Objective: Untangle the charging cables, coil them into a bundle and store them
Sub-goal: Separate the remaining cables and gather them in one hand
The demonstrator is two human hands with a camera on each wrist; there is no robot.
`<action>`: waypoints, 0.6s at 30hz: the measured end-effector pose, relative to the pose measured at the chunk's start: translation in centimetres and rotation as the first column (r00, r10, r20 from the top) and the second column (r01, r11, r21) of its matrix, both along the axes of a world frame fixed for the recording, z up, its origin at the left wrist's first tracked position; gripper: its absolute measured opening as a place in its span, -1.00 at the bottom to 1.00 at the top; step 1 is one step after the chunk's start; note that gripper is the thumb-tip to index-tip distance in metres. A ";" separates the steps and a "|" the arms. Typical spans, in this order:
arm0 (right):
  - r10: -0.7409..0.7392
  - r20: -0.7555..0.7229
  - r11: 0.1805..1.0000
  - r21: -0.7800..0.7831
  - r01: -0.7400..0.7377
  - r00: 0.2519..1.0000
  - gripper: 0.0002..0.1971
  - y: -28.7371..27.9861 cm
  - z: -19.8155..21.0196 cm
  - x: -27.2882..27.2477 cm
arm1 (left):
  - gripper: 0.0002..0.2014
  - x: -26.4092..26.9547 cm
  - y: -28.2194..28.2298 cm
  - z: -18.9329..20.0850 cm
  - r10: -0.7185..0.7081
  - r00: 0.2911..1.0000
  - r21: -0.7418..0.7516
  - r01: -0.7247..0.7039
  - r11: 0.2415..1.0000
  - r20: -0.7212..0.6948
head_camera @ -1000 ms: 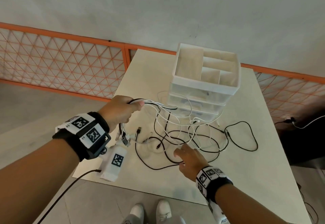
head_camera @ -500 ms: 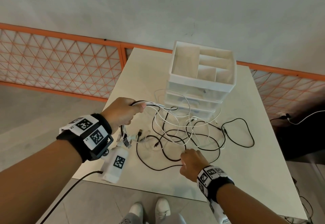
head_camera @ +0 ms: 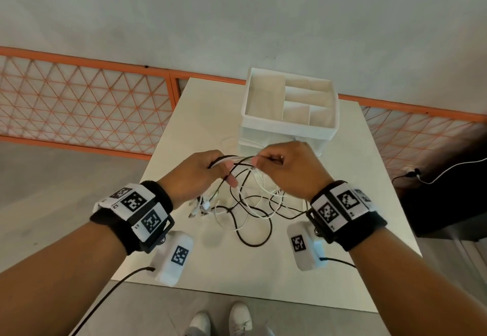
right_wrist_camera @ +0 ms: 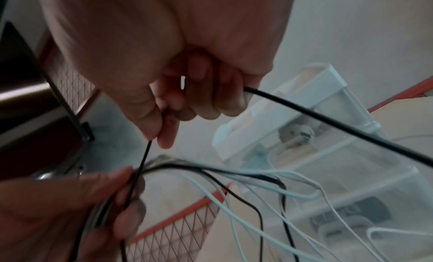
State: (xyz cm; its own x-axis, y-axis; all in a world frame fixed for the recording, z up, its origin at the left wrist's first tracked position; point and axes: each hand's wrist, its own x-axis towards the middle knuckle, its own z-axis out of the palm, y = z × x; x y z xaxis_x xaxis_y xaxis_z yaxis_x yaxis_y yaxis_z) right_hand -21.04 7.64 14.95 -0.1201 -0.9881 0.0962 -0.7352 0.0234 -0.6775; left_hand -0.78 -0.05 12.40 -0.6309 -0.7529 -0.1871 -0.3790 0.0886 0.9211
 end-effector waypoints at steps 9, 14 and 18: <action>-0.216 0.239 0.928 -0.250 0.275 0.947 -0.91 -0.3 2.8 -2.5 | -0.70 -0.4 -0.1 0.0 0.011 0.996 0.131 0.000 0.991 -0.088; -0.326 0.320 0.849 -0.315 0.424 0.889 -0.91 -0.5 3.3 -4.4 | -0.61 -0.6 -0.1 0.2 0.003 0.997 0.108 0.005 0.994 -0.079; -0.256 0.107 0.967 0.010 0.256 0.961 -0.80 0.2 0.2 -6.3 | -0.65 -0.4 -0.6 0.6 0.129 0.977 0.125 -0.109 0.986 -0.168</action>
State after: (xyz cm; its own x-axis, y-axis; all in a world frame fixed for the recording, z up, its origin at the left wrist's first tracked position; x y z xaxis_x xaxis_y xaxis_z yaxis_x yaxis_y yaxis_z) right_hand -27.38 7.86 15.12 -0.3788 -0.9226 0.0726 -0.6282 0.1988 -0.7522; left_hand -1.18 -0.65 12.98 -0.5687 -0.8044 -0.1717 -0.2128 -0.0577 0.9754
